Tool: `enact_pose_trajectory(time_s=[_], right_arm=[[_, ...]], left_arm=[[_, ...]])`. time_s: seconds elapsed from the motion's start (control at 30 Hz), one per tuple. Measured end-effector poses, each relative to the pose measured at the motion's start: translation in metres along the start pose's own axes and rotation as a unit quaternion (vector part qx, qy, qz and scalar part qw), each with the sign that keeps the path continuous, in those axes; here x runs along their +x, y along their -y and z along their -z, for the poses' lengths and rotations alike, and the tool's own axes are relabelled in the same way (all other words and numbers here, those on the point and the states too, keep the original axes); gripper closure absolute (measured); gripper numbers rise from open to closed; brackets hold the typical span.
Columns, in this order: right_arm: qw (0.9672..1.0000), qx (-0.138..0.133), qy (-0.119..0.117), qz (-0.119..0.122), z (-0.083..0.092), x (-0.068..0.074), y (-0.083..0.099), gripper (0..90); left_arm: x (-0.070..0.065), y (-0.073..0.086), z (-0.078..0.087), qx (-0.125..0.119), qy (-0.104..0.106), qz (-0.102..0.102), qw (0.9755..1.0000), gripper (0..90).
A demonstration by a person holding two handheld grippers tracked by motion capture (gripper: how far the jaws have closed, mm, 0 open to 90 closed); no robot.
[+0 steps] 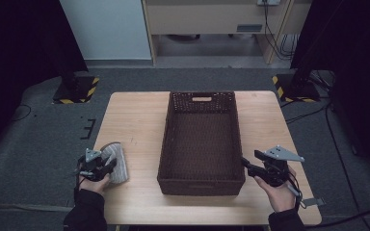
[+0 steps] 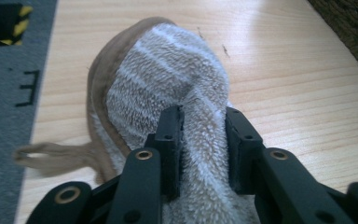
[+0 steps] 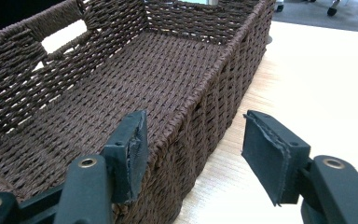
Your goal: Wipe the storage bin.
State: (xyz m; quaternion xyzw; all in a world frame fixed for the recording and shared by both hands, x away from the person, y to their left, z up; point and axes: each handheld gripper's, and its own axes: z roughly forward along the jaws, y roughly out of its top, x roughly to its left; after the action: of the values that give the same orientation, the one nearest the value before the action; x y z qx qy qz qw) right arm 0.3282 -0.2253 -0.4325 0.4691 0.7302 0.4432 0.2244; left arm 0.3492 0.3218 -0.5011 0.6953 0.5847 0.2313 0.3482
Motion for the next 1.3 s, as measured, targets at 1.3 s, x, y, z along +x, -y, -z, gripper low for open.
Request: enact_pose_trajectory(time_s=[1.3], right_arm=[[0.9978, 0.052, -0.008, 0.041, -0.036, 0.002, -0.002, 66.5]], left_arm=[[-0.069, -0.042, 0.031, -0.099, 0.103, -0.046, 0.9887, 48.3]])
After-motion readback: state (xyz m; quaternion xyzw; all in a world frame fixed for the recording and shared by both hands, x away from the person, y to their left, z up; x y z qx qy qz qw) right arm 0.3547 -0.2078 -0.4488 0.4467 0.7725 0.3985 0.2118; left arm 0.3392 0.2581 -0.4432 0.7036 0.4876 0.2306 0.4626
